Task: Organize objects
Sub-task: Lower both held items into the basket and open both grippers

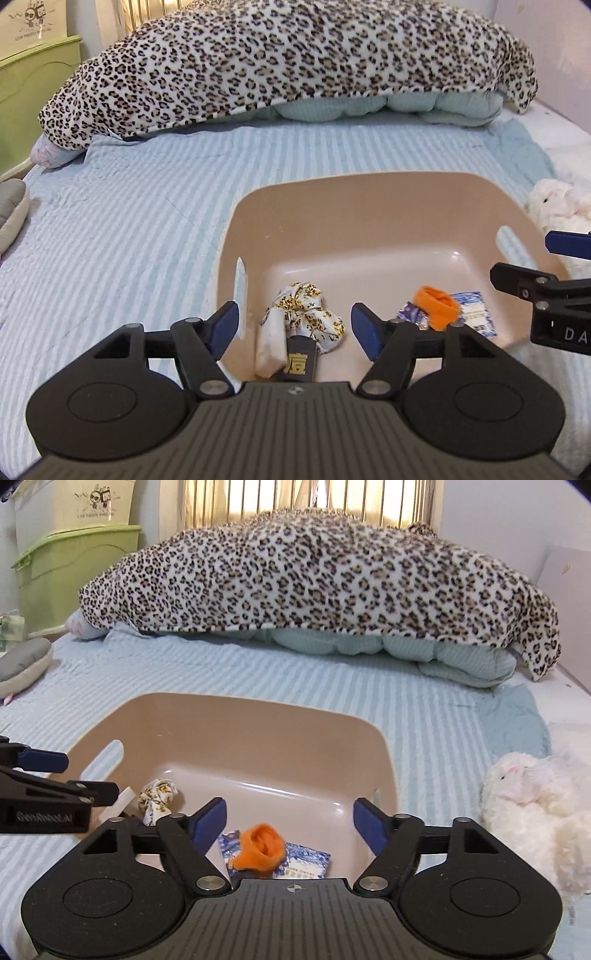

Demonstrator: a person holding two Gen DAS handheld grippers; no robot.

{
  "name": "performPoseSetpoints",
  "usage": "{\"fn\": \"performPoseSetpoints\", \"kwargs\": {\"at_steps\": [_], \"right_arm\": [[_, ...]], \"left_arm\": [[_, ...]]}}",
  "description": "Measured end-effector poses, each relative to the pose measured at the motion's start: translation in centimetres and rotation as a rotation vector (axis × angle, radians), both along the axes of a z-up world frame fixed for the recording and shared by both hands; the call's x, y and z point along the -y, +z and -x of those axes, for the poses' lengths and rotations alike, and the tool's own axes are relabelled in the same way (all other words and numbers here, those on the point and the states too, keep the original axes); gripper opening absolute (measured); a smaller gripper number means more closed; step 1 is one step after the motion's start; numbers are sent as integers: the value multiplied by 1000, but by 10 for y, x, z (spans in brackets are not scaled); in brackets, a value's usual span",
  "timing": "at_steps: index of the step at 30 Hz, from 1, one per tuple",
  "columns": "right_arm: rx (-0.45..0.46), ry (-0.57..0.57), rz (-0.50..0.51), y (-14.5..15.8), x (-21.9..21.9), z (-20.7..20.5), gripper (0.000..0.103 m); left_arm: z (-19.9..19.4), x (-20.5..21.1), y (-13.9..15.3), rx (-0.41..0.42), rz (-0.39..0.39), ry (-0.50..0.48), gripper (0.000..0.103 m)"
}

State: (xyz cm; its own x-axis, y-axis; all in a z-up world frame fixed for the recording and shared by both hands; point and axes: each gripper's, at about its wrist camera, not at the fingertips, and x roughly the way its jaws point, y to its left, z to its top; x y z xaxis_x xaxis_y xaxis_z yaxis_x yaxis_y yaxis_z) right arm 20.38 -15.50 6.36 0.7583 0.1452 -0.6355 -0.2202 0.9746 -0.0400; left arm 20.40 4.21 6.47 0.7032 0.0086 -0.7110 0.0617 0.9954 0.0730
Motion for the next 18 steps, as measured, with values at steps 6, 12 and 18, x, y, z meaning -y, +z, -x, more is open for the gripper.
{"fn": "performPoseSetpoints", "kwargs": {"at_steps": [6,12,18], "right_arm": [[15,15,-2,11,7,30,92],[-12,21,2,4,13,56,98],[-75,7,4,-23,15,67,98]], "left_arm": [[29,-1,12,16,-22,-9,73],[52,-7,9,-6,-20,3,76],[64,-8,-11,-56,-27,13,79]]}}
